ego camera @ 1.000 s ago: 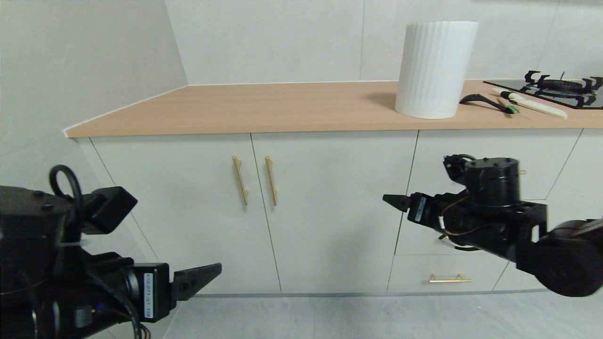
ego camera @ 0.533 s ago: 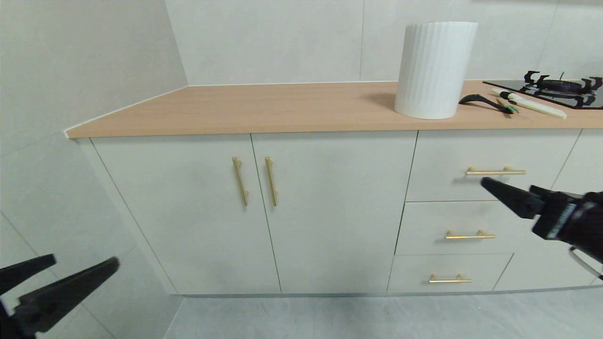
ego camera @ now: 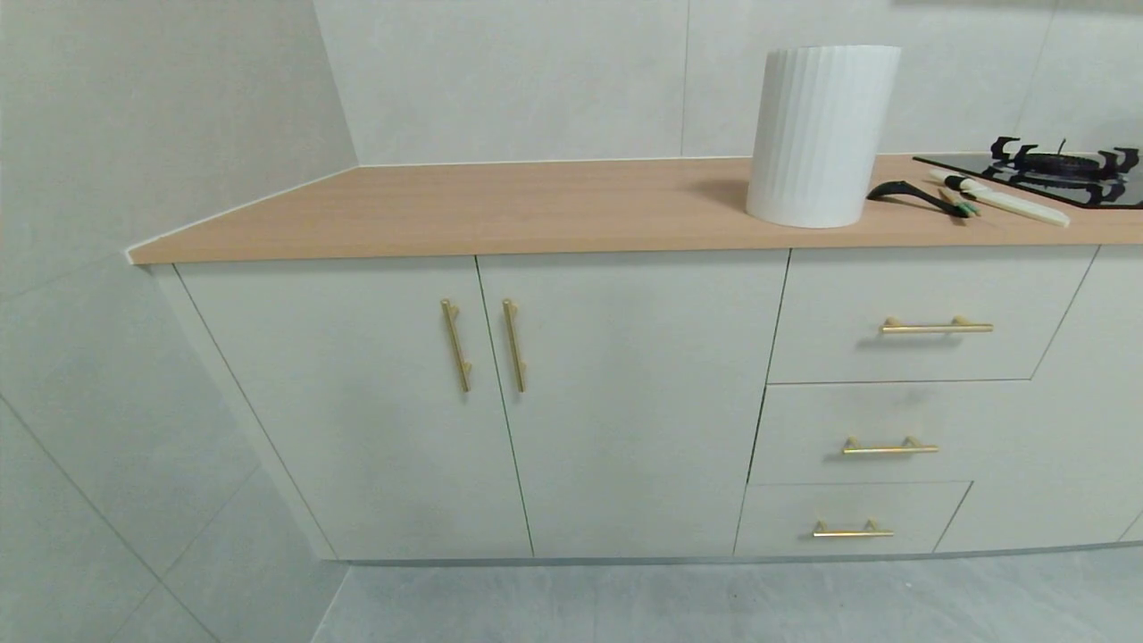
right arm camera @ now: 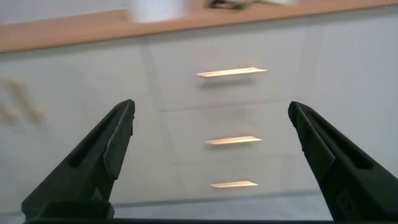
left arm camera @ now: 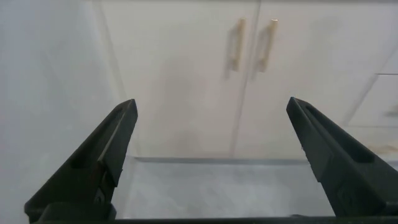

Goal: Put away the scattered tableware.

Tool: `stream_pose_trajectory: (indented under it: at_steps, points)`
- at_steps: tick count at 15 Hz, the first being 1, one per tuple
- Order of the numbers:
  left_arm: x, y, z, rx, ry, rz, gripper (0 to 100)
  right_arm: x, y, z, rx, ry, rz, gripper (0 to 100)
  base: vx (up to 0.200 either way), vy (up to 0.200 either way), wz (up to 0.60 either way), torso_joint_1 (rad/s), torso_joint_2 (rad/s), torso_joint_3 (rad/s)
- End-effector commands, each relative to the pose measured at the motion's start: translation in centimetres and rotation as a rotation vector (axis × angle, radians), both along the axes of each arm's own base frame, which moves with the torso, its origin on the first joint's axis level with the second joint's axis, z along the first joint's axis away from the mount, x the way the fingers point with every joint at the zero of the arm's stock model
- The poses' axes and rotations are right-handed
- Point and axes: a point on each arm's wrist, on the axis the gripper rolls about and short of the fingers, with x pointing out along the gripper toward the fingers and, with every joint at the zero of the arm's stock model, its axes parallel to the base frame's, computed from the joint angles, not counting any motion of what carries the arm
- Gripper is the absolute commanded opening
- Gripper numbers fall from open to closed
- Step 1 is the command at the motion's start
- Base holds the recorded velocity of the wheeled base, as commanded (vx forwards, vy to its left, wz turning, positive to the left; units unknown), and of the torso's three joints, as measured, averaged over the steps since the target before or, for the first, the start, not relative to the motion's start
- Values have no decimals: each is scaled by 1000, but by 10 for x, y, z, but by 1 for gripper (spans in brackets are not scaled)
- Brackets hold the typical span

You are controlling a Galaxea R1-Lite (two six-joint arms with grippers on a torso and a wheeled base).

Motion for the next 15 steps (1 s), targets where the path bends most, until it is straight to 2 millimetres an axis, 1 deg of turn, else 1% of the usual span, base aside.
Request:
stream_pose_trajectory:
  at_steps: [1, 3, 6, 7, 8, 9, 10, 12, 15]
  points:
    - [-19, 0, -12, -6, -79, 72, 100, -51, -2, -21, -75, -161, -149, 100, 0, 0, 0, 0, 0, 0]
    - [-17, 1, -16, -11, -66, 122, 100, -60, 0, -27, -85, -203, -167, 100, 0, 0, 0, 0, 0, 0]
    - [-16, -1, -20, -11, -54, 220, 100, -53, 0, -40, -76, -150, -180, 100, 0, 0, 0, 0, 0, 0]
    - [-23, -5, -25, -1, -85, 259, 100, -47, 0, -52, -77, -105, -175, 100, 0, 0, 0, 0, 0, 0]
    - [-27, -7, -33, 34, -104, 222, 100, -41, 0, -64, -81, -59, -173, 100, 0, 0, 0, 0, 0, 0]
    - [-25, -8, -36, 48, -93, 211, 100, -39, 0, -68, -83, -42, -172, 100, 0, 0, 0, 0, 0, 0]
    - [-18, -8, -46, 57, -65, 212, 100, -32, 0, -84, -85, 7, -162, 100, 0, 0, 0, 0, 0, 0]
    - [-9, -8, -55, 38, -83, 208, 100, -26, 1, -101, -94, 58, -135, 100, 0, 0, 0, 0, 0, 0]
    - [7, -9, -72, 25, -146, 145, 100, -25, 2, -104, -87, 87, -72, 100, 0, 0, 0, 0, 0, 0]
